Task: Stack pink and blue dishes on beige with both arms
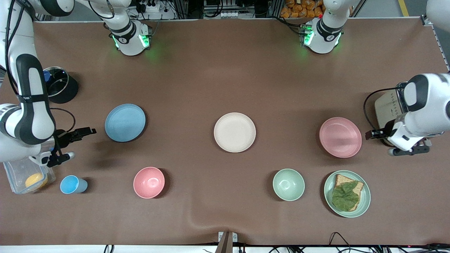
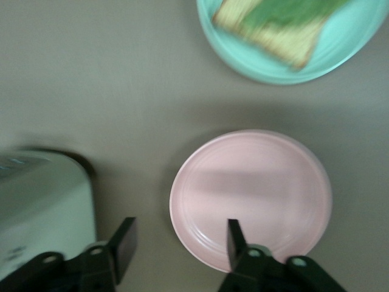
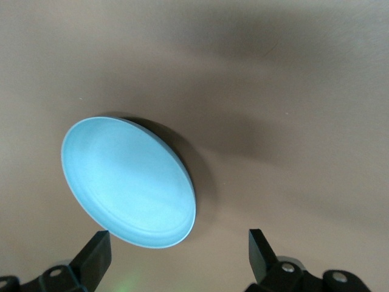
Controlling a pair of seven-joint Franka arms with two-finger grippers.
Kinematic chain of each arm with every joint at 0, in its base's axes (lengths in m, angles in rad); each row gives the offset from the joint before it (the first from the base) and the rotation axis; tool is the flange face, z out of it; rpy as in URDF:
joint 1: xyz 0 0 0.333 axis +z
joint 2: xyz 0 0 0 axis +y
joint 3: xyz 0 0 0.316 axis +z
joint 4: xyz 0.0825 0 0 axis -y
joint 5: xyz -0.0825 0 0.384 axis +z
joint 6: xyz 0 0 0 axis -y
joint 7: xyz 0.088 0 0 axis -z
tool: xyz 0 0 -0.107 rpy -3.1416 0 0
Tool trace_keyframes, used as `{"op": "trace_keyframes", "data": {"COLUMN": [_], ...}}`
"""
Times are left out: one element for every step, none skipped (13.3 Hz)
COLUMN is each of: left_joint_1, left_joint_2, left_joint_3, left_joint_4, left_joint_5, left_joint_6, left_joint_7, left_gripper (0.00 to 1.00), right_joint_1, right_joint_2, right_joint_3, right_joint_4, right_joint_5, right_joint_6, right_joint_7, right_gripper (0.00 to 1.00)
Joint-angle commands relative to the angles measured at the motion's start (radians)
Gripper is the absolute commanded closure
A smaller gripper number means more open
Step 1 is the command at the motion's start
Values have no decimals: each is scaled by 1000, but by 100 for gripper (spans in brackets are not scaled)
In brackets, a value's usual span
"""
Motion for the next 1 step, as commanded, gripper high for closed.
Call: {"op": "trace_keyframes", "data": {"left_joint_1": [-2], "left_joint_2": [-66], "left_joint_3": [-94], "left_joint_4": [203], "left_joint_5": [24], "left_joint_6": [-241], "left_joint_7": [-6], "left_gripper": [0], "right_joint_1": [42], "right_joint_2": [-14], "right_joint_3": [-1], "right_joint_4": [93], "right_joint_5": [-74], "right_joint_6": [-100], "right_joint_7": [87], "right_gripper": [0]}}
